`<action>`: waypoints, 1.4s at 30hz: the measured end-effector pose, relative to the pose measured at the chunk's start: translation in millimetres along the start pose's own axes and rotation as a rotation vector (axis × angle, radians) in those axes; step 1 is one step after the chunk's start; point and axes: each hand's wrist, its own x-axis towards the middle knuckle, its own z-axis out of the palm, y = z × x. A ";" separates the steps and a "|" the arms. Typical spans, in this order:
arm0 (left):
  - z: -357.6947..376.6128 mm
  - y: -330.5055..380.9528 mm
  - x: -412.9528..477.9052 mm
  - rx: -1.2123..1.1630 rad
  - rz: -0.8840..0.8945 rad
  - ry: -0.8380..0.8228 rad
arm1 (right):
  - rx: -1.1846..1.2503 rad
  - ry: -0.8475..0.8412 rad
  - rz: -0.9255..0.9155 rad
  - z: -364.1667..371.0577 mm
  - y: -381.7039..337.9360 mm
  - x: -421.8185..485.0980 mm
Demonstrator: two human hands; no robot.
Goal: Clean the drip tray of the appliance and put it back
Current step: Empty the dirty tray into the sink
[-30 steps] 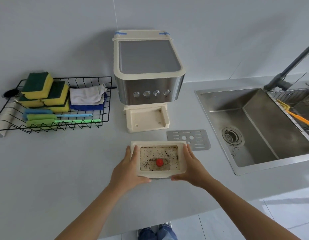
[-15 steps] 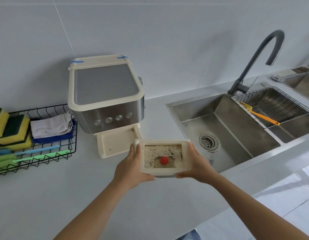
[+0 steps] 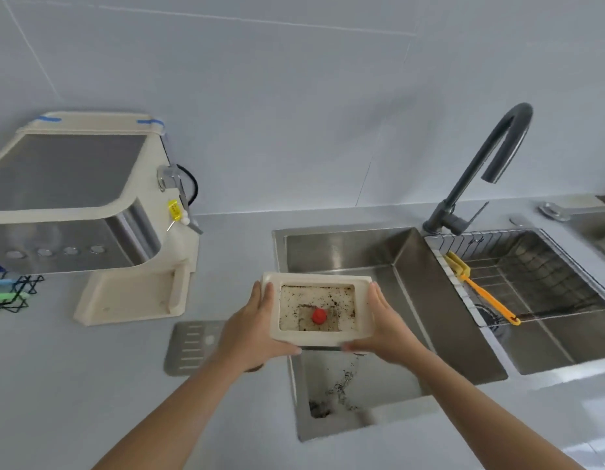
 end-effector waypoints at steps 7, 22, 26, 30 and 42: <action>20.0 80.1 17.4 0.026 -0.098 -0.004 | -0.034 -0.042 -0.080 -65.1 55.0 4.2; 25.5 127.9 38.0 -0.016 -0.063 -0.027 | 0.168 -0.274 0.108 -98.8 111.4 10.0; 24.6 130.3 45.5 -0.024 -0.096 -0.019 | 0.250 -0.313 0.127 -102.0 116.2 15.5; 24.6 128.0 53.2 -0.075 -0.121 -0.004 | 0.333 -0.342 0.117 -101.7 118.7 20.4; 21.7 127.7 83.0 -0.228 -0.225 -0.015 | 0.507 -0.349 0.330 -96.2 128.9 30.5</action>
